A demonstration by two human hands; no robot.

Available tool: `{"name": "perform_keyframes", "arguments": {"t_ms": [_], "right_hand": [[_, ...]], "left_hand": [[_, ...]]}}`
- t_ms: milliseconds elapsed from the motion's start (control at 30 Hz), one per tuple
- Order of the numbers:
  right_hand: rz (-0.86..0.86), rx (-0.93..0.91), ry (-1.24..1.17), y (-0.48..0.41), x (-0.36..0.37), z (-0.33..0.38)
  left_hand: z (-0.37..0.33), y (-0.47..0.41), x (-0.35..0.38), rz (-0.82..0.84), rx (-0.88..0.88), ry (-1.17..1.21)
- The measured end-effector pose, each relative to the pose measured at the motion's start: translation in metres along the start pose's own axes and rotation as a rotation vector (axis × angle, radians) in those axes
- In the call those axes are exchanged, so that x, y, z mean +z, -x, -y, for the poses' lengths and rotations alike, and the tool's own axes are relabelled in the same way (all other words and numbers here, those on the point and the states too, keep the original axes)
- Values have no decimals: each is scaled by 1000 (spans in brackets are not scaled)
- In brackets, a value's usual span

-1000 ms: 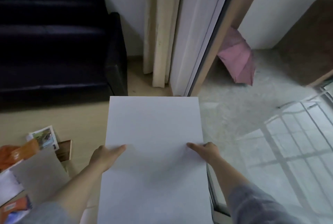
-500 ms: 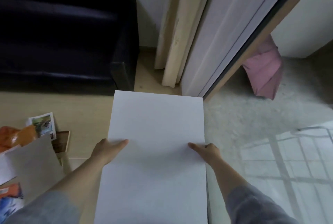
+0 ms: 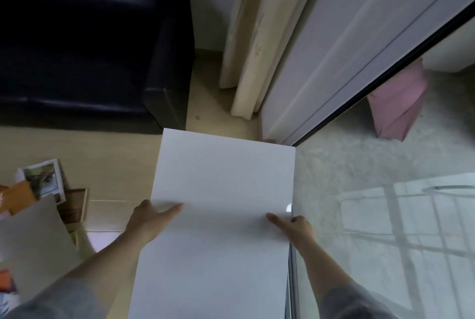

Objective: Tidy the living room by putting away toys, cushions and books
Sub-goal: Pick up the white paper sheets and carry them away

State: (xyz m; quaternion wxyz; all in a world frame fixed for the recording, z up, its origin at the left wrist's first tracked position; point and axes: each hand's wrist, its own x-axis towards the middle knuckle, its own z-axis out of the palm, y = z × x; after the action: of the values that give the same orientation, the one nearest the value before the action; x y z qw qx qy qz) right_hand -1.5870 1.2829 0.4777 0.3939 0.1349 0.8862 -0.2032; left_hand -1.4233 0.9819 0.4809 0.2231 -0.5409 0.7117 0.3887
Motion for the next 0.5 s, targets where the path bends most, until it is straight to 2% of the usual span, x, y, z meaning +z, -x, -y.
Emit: {"name": "perform_keyframes", "arguments": {"t_ms": [267,500], "right_hand": [[34,-29,84,-72,12,28],[57,-3,83,-125,20,21]], "left_hand": [[-9,-59,29,38,-86,24],[-26,-102,62,43,-98,-16]]}}
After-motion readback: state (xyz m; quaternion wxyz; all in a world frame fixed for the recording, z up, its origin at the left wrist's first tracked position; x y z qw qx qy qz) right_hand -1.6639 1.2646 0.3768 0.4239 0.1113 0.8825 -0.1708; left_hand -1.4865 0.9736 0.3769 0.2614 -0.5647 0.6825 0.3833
